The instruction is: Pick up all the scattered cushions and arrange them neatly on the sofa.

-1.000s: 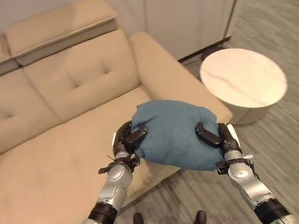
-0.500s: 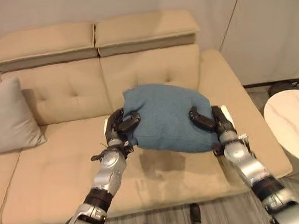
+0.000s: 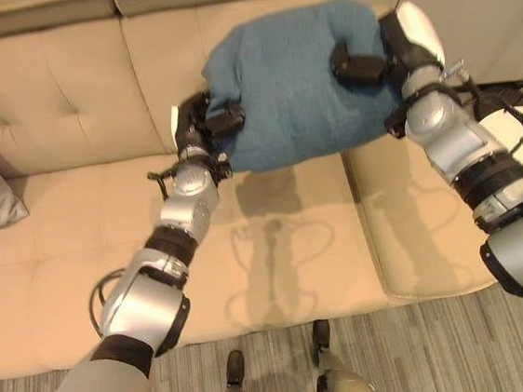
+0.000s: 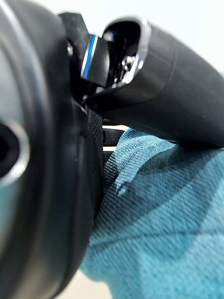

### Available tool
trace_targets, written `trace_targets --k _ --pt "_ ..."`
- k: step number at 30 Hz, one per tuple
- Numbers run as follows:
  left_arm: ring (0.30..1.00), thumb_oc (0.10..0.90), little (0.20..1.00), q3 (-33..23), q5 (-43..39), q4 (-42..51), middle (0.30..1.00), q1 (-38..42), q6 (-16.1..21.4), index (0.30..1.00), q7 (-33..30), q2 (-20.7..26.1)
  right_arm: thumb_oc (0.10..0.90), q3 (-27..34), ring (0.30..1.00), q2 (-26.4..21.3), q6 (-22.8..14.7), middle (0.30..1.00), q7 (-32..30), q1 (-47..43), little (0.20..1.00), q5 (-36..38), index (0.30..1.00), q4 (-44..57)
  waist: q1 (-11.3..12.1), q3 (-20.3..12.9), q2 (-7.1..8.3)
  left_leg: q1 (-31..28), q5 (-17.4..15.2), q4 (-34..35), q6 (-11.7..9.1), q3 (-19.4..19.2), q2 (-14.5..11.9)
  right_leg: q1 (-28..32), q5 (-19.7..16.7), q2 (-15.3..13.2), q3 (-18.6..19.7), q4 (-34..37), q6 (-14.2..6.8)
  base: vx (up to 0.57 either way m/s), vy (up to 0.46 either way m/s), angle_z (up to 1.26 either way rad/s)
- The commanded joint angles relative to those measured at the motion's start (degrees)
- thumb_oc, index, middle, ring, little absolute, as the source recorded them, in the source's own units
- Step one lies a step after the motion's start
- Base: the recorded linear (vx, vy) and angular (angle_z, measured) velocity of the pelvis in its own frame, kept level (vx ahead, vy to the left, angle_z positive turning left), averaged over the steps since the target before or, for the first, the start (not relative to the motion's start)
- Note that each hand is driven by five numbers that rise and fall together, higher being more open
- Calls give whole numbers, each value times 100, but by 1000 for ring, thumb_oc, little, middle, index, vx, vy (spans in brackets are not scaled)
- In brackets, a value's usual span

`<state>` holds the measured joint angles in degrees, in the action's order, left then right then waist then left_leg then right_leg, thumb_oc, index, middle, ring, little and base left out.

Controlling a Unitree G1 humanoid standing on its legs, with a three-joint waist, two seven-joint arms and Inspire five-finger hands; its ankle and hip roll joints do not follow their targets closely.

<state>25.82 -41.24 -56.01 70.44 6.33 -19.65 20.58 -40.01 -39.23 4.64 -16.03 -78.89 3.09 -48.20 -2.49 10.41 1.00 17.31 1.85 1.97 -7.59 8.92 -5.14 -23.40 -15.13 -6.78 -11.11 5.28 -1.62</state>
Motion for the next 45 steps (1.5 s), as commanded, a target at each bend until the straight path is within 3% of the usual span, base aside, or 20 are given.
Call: trace_targets --k 1,2,10,13,15,20,22,27,28,29,32,33,34,41,45 --pt "300 400 300 829 675 892 300 2119 1258 300 192 -155 400 77 300 473 -1161 300 -568 -1561 300 -166 300 504 135 -552 -8 -172 28 303 -37 -232 111 429 792 -256 5 -28 -1084 32 38 8" --pt "300 400 300 972 1008 844 300 2502 1328 300 26 128 400 -135 300 362 -1243 300 -656 -1858 300 -195 300 206 155 -480 -51 2 49 303 -59 -286 119 256 783 -239 37 -28 -1120 16 41 7" --pt "300 400 300 1117 1594 885 300 3127 1642 300 -614 859 400 -732 300 -170 -1378 300 -1161 -2547 300 -510 300 -76 206 -152 -145 751 225 303 -164 -358 178 -437 677 -292 13 -28 -1203 7 23 4" --pt "300 400 300 785 1796 1358 300 2979 1820 300 -1164 1152 400 -668 300 -376 -1356 300 -1548 -2629 300 -786 300 278 227 7 -180 998 230 303 -167 -383 183 -710 671 -289 51 -28 -1201 19 15 -13" --pt "300 400 300 301 1246 1344 300 2739 2060 300 -1341 1020 400 -618 300 -385 -1302 300 -1768 -2620 300 -860 300 260 234 178 -194 1211 205 303 -146 -433 184 -955 690 -270 110 -28 -1188 -1 14 5" --pt "300 400 300 484 1057 377 300 2931 1754 300 -1045 975 400 -838 300 -194 -1300 300 -1647 -2881 300 -649 300 -265 248 349 -180 1480 270 303 -94 -424 143 -1304 680 -246 201 -117 -1158 -27 1 -10" --pt "300 400 300 631 871 -418 300 2977 1510 300 -580 854 400 -1074 300 56 -1273 300 -1251 -2851 300 -518 300 -1044 248 520 -154 1722 331 303 -124 -371 144 -1538 637 -215 159 -86 -1200 -41 -33 -12" --pt "300 400 300 774 762 -1048 300 2908 1289 300 -48 709 400 -1234 300 228 -1174 300 -921 -2834 300 -514 300 -1690 236 636 -110 2147 463 303 -221 -318 171 -1932 572 -216 73 -44 -1266 -18 -29 -4" --pt "441 494 441 791 664 -1190 441 2856 1221 441 120 691 400 -1255 300 273 -1153 300 -855 -2811 300 -502 300 -1811 230 641 -108 2239 495 303 -240 -325 191 -2005 561 -205 73 -41 -1277 0 0 0" --pt "900 800 900 809 612 -1310 900 2814 1170 900 246 684 400 -1268 300 299 -1137 300 -791 -2817 300 -501 300 -1915 222 635 -110 2326 525 303 -258 -319 199 -2070 546 -212 68 -33 -1285 0 0 0" --pt "900 800 900 851 540 -1530 900 2751 1110 900 441 673 400 -1274 300 378 -1126 300 -709 -2793 300 -463 300 -2155 223 602 -117 2484 590 303 -299 -320 201 -2217 500 -233 49 -28 -1319 0 0 0" --pt "900 800 900 809 380 -1614 900 2698 1081 900 547 646 461 -1278 392 398 -1114 392 -621 -2778 392 -392 392 -2266 221 576 -119 2563 608 303 -317 -329 207 -2289 491 -243 32 -28 -1333 0 0 0" --pt "900 800 900 755 186 -1714 900 2610 1047 900 637 609 800 -1219 900 456 -1076 900 -544 -2726 900 -258 900 -2409 230 540 -128 2631 637 303 -338 -339 205 -2366 475 -248 23 -28 -1338 18 30 2" --pt "900 800 900 810 119 -2157 900 2683 696 900 731 634 800 -509 900 518 -1072 900 -529 -2454 900 791 900 -2525 256 365 -242 2748 641 303 -341 -361 256 -2498 435 -301 33 -28 -1338 11 22 4" --pt "900 800 900 957 886 -2359 900 2837 467 900 477 993 800 -342 900 268 -1034 900 -462 -2222 900 1029 900 -2560 332 337 -302 2674 674 303 -331 -343 291 -2414 441 -323 40 -28 -1338 0 0 0"
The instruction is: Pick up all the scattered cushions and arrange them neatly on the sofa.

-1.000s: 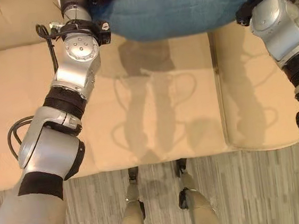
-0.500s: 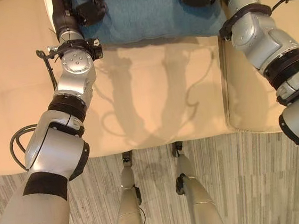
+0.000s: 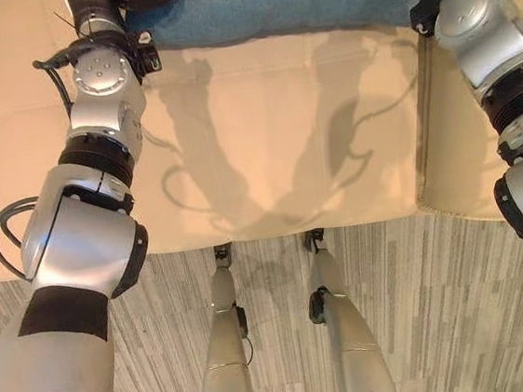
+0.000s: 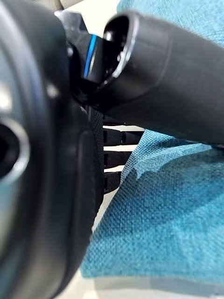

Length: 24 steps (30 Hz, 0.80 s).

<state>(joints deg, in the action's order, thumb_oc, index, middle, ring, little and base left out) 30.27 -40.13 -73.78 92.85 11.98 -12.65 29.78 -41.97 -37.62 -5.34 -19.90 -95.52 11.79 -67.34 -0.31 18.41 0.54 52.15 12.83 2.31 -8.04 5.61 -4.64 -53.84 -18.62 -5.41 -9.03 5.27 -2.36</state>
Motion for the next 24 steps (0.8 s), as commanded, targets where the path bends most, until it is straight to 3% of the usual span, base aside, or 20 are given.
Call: trace_targets --k 1,8,11,14,16,24 --pt "900 800 900 511 778 -583 900 597 -98 900 -223 71 800 -144 900 105 -35 900 -74 -557 900 159 900 -645 115 -459 -257 -813 -424 269 -286 -11 241 633 790 -460 -169 -27 -1264 0 0 0" --pt "900 800 900 -59 421 -829 900 37 -205 900 -250 614 800 405 900 -155 -66 900 -138 -24 900 664 900 -511 172 -471 -330 -1058 -461 269 -248 14 277 902 846 -482 -135 -27 -1248 0 0 0" --pt "900 800 900 -630 -189 -499 900 -756 41 900 -229 918 800 651 900 -289 -209 900 -285 352 900 703 900 -85 191 -478 -353 -1182 -473 269 -229 19 295 1042 870 -510 -120 -27 -1217 0 0 0" --pt "900 800 900 -1068 -496 -596 900 -1267 -4 900 -176 880 800 916 900 -275 -338 900 -379 621 900 751 900 306 175 -472 -336 -1310 -553 269 -217 -6 271 1166 934 -485 -71 -27 -1191 5 6 -2" --pt "900 800 900 -1172 -3 -540 900 -1682 -9 900 -243 802 800 1283 900 -358 -554 900 -538 909 900 714 900 779 139 -461 -336 -1387 -551 269 -199 13 263 1250 942 -479 -58 -27 -1167 -8 24 -7" --pt "900 800 900 -1453 19 -107 900 -2442 111 900 -166 497 800 1801 900 -736 -716 900 -791 1467 900 341 900 1694 89 -436 -320 -1557 -597 269 -156 54 221 1443 987 -474 -40 -27 -1124 -12 4 4"
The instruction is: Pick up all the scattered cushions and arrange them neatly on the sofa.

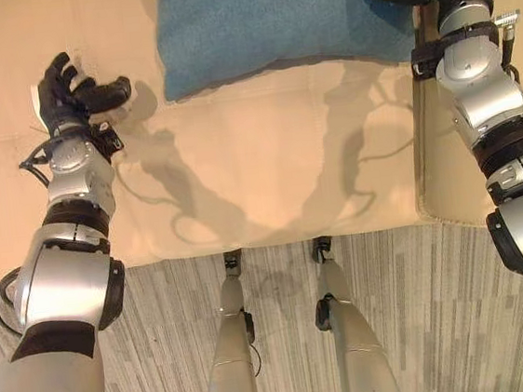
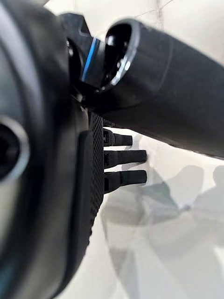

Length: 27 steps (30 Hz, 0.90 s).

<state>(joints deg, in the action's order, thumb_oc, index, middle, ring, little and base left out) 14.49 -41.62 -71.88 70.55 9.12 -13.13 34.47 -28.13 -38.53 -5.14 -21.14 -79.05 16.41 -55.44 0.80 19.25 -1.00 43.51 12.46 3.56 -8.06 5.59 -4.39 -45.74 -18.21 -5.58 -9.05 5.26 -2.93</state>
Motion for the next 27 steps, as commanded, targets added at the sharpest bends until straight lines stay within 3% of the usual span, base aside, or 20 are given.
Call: trace_targets --k 1,4,9,10,13,15,18,20,22,27 --pt "900 800 900 117 225 -270 900 -328 388 900 -104 -15 800 544 900 -689 -776 900 -680 -45 900 -115 900 614 -24 -516 -158 -748 -571 144 -150 44 191 685 947 -461 -37 -26 -1069 0 0 0" --pt "900 800 900 57 311 -208 900 -533 375 900 -68 -84 800 666 900 -785 -802 900 -661 138 900 -169 900 759 -31 -494 -144 -832 -588 144 -134 51 185 772 951 -466 -8 -26 -1059 -4 4 1" --pt "900 800 900 -429 231 37 900 -1414 387 900 53 -344 800 1362 900 -894 -915 900 -877 954 900 -438 900 1546 -89 -496 -146 -1134 -652 144 -107 38 152 1065 992 -448 36 -31 -1019 2 4 1" --pt "900 800 900 -591 650 178 900 -1890 418 900 -45 -507 800 1824 900 -951 -976 900 -1046 1454 900 -835 900 1992 -102 -508 -153 -1310 -699 144 -97 41 136 1243 1031 -452 43 -34 -995 17 17 -7" --pt "900 800 900 -748 1050 248 900 -2461 394 900 -97 -667 800 2251 900 -1019 -1050 900 -1046 2108 900 -996 900 2402 -133 -558 -126 -1654 -772 144 -90 16 101 1592 1082 -444 37 -35 -961 44 14 -4" --pt "900 800 900 -806 1111 289 900 -2684 401 900 -97 -700 800 2367 900 -1037 -1042 900 -1014 2359 900 -1051 900 2500 -136 -571 -119 -1773 -794 144 -86 2 87 1725 1098 -449 21 -33 -953 30 3 0" --pt "900 800 900 -1056 1295 449 900 -3547 428 900 18 -888 800 2508 900 -1063 -976 900 -636 3419 900 -1324 900 2767 -173 -698 -67 -2159 -863 144 -52 -52 32 2139 1140 -450 -25 -26 -931 54 -8 1" --pt "900 800 900 -1230 1505 861 900 -4898 442 900 357 -1284 800 2760 900 -841 -778 900 -199 5062 900 -1922 900 2819 -183 -934 -41 -2652 -983 144 24 -107 36 2670 1229 -473 -128 -26 -922 131 5 -1" --pt "900 800 900 -1336 1844 690 900 -5437 389 900 378 -1440 800 3132 900 -450 -750 900 -126 5954 900 -1961 900 2675 -215 -1125 -31 -2962 -1064 144 78 -151 30 2972 1289 -484 -179 -26 -914 94 19 -1" --pt "900 800 900 -1541 2497 293 900 -6208 229 900 467 -1538 800 3459 900 -103 -528 900 -44 6984 900 -2290 900 2324 -232 -1464 -75 -3432 -1178 144 191 -242 96 3419 1386 -512 -271 -26 -886 68 28 -9"
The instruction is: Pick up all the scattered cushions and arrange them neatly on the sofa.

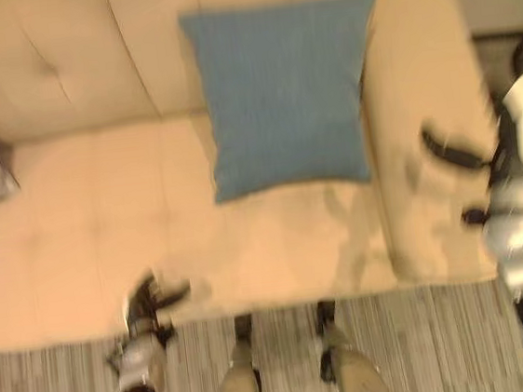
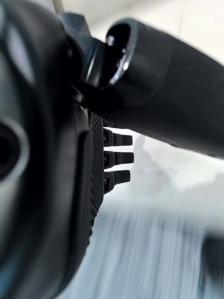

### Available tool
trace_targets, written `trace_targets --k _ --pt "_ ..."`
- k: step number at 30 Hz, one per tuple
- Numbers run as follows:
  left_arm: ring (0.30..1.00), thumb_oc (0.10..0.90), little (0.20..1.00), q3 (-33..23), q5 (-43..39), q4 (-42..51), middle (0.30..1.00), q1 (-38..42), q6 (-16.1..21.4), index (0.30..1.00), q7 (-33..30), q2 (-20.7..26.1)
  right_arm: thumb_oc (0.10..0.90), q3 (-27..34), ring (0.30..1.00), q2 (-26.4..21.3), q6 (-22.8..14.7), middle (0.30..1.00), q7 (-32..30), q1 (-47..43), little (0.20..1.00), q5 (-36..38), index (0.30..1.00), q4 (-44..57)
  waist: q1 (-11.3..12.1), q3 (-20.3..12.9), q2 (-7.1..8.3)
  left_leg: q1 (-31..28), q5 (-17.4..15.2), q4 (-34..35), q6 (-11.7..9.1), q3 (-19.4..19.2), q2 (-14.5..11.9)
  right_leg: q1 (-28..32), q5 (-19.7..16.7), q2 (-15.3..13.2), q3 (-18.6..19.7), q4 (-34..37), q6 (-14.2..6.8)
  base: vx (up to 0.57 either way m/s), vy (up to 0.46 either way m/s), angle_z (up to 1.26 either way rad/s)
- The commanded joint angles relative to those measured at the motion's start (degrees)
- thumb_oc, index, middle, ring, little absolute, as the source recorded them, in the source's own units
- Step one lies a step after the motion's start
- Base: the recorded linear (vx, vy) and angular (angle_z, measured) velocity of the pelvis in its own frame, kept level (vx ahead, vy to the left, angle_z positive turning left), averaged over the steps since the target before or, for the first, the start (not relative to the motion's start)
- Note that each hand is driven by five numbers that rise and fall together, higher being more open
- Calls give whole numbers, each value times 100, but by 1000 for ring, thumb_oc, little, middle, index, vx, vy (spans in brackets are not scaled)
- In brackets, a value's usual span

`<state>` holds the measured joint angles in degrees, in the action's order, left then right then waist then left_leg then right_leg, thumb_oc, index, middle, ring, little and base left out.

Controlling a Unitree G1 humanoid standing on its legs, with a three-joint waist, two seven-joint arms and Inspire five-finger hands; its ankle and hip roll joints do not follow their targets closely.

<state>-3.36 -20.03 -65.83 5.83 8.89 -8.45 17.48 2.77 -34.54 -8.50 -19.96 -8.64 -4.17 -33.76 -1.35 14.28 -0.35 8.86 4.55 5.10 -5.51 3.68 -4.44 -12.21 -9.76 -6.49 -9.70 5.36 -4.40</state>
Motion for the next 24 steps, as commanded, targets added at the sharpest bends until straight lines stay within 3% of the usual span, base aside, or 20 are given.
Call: trace_targets --k 1,7,11,14,18,24 --pt "900 800 900 106 676 -612 900 -48 140 900 28 73 800 394 900 -304 -83 900 -67 289 900 -242 900 -191 -26 -1106 -148 -155 -451 -10 -11 -119 151 229 563 -441 -229 -36 -729 25 13 -7" --pt "900 800 900 -34 1330 -1361 900 -607 -183 900 263 -41 800 157 900 155 133 900 290 902 900 -229 900 -920 -11 -1394 -143 -475 -563 -10 54 -260 219 505 637 -496 -222 -36 -725 16 -8 -9" --pt "900 800 900 -65 1714 -1798 900 -981 -401 900 366 -126 800 -45 900 706 249 900 595 1206 900 157 900 -1855 52 -1540 -106 -666 -608 -10 101 -266 232 698 657 -501 -184 -36 -690 -2 -31 -12" --pt "900 800 900 -96 1481 -1772 900 -1074 -426 900 445 -186 800 -248 900 1087 303 900 930 1295 900 601 900 -2710 145 -1617 -62 -696 -595 -10 111 -234 229 741 650 -486 -191 -36 -678 -13 -46 -7" --pt "900 800 900 346 1718 -1810 900 -1119 -441 900 537 -373 800 -701 900 1631 468 900 1457 1421 900 746 900 -3838 218 -1717 4 -740 -591 -10 118 -176 220 832 666 -466 -219 -36 -641 -18 -53 6" --pt "900 800 900 620 1773 -1651 900 -1014 -432 900 585 -419 800 -754 900 1859 557 900 1555 1438 900 875 900 -4245 243 -1728 19 -791 -585 -10 121 -90 207 932 676 -446 -249 -36 -613 -9 -22 9"
